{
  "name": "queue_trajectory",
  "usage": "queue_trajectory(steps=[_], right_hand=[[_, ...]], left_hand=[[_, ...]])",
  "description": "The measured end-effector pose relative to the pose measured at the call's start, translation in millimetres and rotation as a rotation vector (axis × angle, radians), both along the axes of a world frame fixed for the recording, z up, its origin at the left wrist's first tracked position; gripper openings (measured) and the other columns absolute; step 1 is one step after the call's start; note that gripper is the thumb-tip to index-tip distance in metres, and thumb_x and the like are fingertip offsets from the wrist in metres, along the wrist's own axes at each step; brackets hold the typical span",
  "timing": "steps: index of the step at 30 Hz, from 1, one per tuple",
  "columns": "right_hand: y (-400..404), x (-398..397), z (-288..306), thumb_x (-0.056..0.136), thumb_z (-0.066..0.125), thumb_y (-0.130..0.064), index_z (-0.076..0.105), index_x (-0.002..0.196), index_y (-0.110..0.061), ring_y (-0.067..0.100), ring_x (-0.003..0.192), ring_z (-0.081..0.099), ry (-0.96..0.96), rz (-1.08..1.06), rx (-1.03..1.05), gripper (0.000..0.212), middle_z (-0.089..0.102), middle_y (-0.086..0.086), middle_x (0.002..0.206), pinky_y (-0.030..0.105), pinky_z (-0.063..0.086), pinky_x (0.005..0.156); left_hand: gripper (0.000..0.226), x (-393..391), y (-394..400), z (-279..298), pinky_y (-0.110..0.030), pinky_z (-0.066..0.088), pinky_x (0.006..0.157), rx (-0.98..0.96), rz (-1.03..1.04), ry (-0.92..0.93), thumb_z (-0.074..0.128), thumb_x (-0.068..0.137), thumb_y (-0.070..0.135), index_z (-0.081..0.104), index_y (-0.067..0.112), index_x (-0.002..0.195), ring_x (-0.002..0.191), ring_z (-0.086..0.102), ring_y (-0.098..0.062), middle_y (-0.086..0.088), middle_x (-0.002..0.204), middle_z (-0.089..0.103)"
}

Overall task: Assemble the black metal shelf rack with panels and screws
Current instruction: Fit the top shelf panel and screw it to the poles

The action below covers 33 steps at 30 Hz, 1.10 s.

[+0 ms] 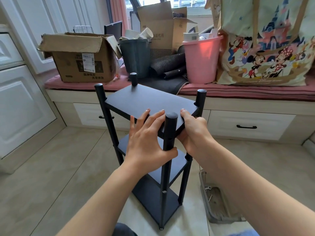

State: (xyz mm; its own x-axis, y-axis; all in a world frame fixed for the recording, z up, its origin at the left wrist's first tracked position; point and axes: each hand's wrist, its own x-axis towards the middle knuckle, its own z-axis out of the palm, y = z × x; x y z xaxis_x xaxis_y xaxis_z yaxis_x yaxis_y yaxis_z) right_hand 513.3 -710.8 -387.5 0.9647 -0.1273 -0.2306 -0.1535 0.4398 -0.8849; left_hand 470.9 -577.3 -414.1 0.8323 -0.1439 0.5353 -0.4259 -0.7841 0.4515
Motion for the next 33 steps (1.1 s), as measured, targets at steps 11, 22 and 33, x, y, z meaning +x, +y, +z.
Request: queue_trajectory(steps=[11,22,33], right_hand=[[-20.2,-2.3,5.6,0.094,0.062,-0.011,0.063,0.099,-0.004,0.027,0.077,0.073,0.025,0.116,0.12,0.009,0.073,0.015,0.09,0.036,0.059,0.066],[-50.9,15.9,4.9,0.092,0.062,-0.046,0.058,0.094,-0.011,0.021,0.075,0.069,-0.029,-0.021,-0.576,0.035,0.071,0.012,0.092,0.031,0.056,0.06],[-53.2,31.0,-0.6,0.098,0.056,-0.022,0.063,0.095,-0.021,0.011,0.078,0.065,-0.27,0.217,-0.469,0.007,0.064,-0.005,0.08,0.026,0.05,0.074]], left_hand=[[0.081,0.6,17.0,0.5,-0.035,0.025,0.117,-0.098,-0.036,0.043,0.073,0.062,0.047,0.055,0.029,0.139,0.15,0.014,-0.01,0.021,0.15,0.043],[0.076,5.7,21.3,-3.3,-0.029,0.02,0.113,-0.085,-0.046,0.02,0.075,0.063,0.047,0.059,0.029,0.135,0.15,0.015,-0.011,0.031,0.143,0.038],[0.073,6.7,35.0,-1.7,-0.022,0.015,0.112,-0.128,-0.119,0.072,0.077,0.064,0.042,0.049,0.049,0.131,0.151,0.01,-0.006,0.038,0.145,0.036]])
